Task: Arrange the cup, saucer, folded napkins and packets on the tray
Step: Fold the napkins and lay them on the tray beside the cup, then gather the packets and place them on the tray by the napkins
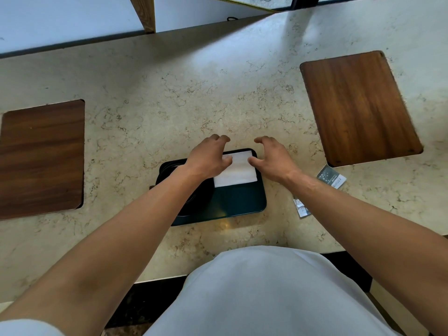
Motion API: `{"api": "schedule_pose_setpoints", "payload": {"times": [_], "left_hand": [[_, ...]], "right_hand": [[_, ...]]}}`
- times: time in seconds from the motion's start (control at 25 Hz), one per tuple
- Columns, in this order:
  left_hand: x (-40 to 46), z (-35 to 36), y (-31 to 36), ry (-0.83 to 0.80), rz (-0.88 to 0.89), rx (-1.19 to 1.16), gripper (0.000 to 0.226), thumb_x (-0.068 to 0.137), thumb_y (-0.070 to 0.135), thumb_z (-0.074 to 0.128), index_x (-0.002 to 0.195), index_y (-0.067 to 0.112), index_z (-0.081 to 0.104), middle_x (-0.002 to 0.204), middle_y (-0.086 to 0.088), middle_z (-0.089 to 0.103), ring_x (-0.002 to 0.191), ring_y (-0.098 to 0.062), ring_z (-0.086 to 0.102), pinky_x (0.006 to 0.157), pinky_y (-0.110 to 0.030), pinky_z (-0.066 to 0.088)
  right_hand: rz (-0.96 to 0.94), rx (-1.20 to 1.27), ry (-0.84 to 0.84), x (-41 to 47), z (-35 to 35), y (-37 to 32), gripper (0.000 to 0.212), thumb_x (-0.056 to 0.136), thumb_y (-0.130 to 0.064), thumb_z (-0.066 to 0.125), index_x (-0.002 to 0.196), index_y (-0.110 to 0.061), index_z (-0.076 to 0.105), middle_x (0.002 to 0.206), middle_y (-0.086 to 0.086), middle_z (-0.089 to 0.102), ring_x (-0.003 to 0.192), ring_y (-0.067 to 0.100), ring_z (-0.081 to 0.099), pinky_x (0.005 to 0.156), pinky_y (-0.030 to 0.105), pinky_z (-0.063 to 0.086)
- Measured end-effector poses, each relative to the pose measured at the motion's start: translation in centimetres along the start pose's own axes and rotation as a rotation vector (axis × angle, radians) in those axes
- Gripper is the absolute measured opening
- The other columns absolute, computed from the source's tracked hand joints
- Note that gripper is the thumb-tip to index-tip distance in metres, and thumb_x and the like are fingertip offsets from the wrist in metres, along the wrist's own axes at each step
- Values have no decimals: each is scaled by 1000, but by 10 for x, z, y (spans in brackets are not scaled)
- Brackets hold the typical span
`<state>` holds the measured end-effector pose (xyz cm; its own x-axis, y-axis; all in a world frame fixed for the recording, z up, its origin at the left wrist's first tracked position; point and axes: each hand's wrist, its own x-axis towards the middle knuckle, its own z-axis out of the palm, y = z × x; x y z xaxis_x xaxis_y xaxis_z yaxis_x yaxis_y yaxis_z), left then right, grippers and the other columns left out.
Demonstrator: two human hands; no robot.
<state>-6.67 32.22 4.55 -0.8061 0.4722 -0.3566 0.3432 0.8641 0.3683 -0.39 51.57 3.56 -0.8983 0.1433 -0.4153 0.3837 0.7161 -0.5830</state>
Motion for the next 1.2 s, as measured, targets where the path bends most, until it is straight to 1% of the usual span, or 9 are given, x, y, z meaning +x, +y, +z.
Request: {"api": "schedule_pose_setpoints", "payload": {"times": [0.08,0.16,0.36,0.48,0.56,0.72,0.88,1.08,1.2], "left_hand": [[-6,1,6,-23,29,10,65,96,41,62,153,20,40,151,-8,49,136,-26,49,105,-42,48],[-12,4,12,-26,71,0,68,95,44,63,154,21,40,152,-7,50,137,-25,48,107,-41,47],[-20,10,29,-25,157,-26,64,96,44,62,151,18,43,150,-7,52,136,-25,49,110,-41,45],[-23,16,43,-41,217,-29,59,98,41,60,150,18,45,148,-8,53,135,-27,50,108,-42,45],[-23,21,52,-58,256,-33,55,99,37,59,148,16,47,148,-9,53,135,-28,50,108,-40,45],[-25,34,70,-59,316,-32,48,99,30,59,143,13,52,144,-9,56,129,-26,54,103,-38,47],[-32,49,87,-140,392,-27,47,98,27,59,143,13,52,144,-9,56,128,-26,54,104,-37,46],[-43,61,99,-124,350,-58,44,98,24,58,140,11,54,138,-10,60,123,-28,56,100,-37,47],[-55,69,112,-116,304,-85,42,97,22,58,137,10,56,131,-12,63,119,-28,58,98,-37,47]], "right_hand": [[-3,2,-2,-9,-1,2,68,94,-33,70,153,-17,41,158,6,44,146,24,40,119,39,34],[-5,-2,9,-17,-1,5,70,94,-31,70,155,-15,39,159,7,42,148,24,36,121,40,31],[20,-4,53,-37,-2,18,66,95,-30,68,153,-13,41,157,9,43,147,24,37,119,37,31],[37,-6,90,-52,-4,30,64,95,-31,68,151,-14,43,155,8,45,144,23,40,117,36,34],[72,4,132,-63,-5,40,62,94,-30,69,150,-15,45,153,8,47,138,24,46,114,38,38],[150,16,208,-82,-4,60,54,92,-23,70,143,-15,53,144,8,53,126,23,55,101,31,43],[247,-3,245,-103,-3,83,51,90,-17,71,138,-12,56,138,12,56,123,25,56,102,35,47],[285,-25,220,-109,1,113,50,87,-8,69,136,-13,58,138,13,55,123,26,57,104,37,48],[285,-7,183,-106,0,130,50,85,-9,72,134,-14,59,136,14,55,118,27,60,102,38,50]]}}
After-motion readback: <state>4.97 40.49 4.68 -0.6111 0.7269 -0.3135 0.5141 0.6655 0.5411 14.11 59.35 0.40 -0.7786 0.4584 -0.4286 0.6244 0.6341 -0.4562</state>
